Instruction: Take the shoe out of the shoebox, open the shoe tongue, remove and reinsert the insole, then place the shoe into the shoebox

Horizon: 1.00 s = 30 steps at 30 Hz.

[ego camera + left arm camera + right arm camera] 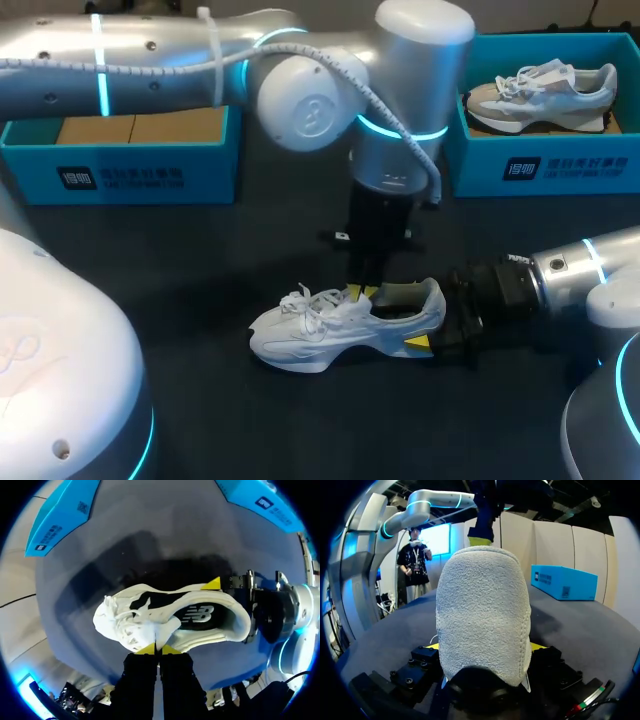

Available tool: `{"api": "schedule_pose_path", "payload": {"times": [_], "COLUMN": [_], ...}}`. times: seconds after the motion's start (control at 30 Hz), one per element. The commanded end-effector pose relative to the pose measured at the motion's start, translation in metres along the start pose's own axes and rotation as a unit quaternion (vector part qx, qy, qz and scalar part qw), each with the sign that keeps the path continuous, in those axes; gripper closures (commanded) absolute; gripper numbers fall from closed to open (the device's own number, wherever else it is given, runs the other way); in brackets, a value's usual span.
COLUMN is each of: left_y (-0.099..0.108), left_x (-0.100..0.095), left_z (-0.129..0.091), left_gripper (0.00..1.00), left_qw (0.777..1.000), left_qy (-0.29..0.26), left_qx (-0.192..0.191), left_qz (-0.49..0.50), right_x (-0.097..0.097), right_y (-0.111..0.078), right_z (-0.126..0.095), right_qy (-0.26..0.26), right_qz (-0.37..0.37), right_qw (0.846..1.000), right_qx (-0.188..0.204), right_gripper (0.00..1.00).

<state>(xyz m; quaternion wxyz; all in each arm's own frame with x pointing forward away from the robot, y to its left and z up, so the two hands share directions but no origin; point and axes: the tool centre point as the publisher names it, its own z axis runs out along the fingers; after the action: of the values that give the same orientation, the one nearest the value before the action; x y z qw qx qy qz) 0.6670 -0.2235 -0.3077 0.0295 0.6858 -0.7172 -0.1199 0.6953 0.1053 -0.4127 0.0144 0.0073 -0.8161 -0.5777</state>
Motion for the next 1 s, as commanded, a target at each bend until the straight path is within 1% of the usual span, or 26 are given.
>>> {"api": "schedule_pose_path", "payload": {"times": [0.03, 0.1, 0.23, 0.53, 0.63, 0.8, 1.0], "left_y": [0.014, 0.017, 0.022, 0.030, 0.030, 0.025, 0.022], "left_x": [-0.029, -0.036, -0.048, -0.077, -0.085, -0.096, -0.107], "left_z": [-0.007, -0.011, -0.010, -0.002, 0.005, 0.021, 0.038], "left_gripper": [1.00, 1.00, 1.00, 1.00, 1.00, 1.00, 1.00], "left_qw": [0.996, 0.993, 0.986, 0.968, 0.962, 0.956, 0.955], "left_qy": [0.084, 0.114, 0.152, 0.234, 0.259, 0.285, 0.290], "left_qx": [0.025, 0.039, 0.064, 0.086, 0.076, 0.052, 0.038], "left_qz": [-0.008, -0.013, -0.021, -0.033, -0.033, -0.034, -0.038], "right_x": [0.000, 0.000, 0.000, 0.000, 0.000, 0.000, 0.000], "right_y": [0.001, 0.001, 0.001, 0.001, 0.001, 0.001, 0.001], "right_z": [0.000, 0.000, 0.000, 0.000, 0.000, 0.000, 0.000], "right_qy": [-0.001, -0.001, -0.001, -0.001, -0.001, -0.001, -0.001], "right_qz": [0.000, 0.000, 0.000, 0.000, 0.000, 0.000, 0.000], "right_qw": [1.000, 1.000, 1.000, 1.000, 1.000, 1.000, 1.000], "right_qx": [0.002, 0.002, 0.002, 0.002, 0.002, 0.002, 0.002], "right_gripper": [1.00, 1.00, 1.00, 1.00, 1.00, 1.00, 1.00]}}
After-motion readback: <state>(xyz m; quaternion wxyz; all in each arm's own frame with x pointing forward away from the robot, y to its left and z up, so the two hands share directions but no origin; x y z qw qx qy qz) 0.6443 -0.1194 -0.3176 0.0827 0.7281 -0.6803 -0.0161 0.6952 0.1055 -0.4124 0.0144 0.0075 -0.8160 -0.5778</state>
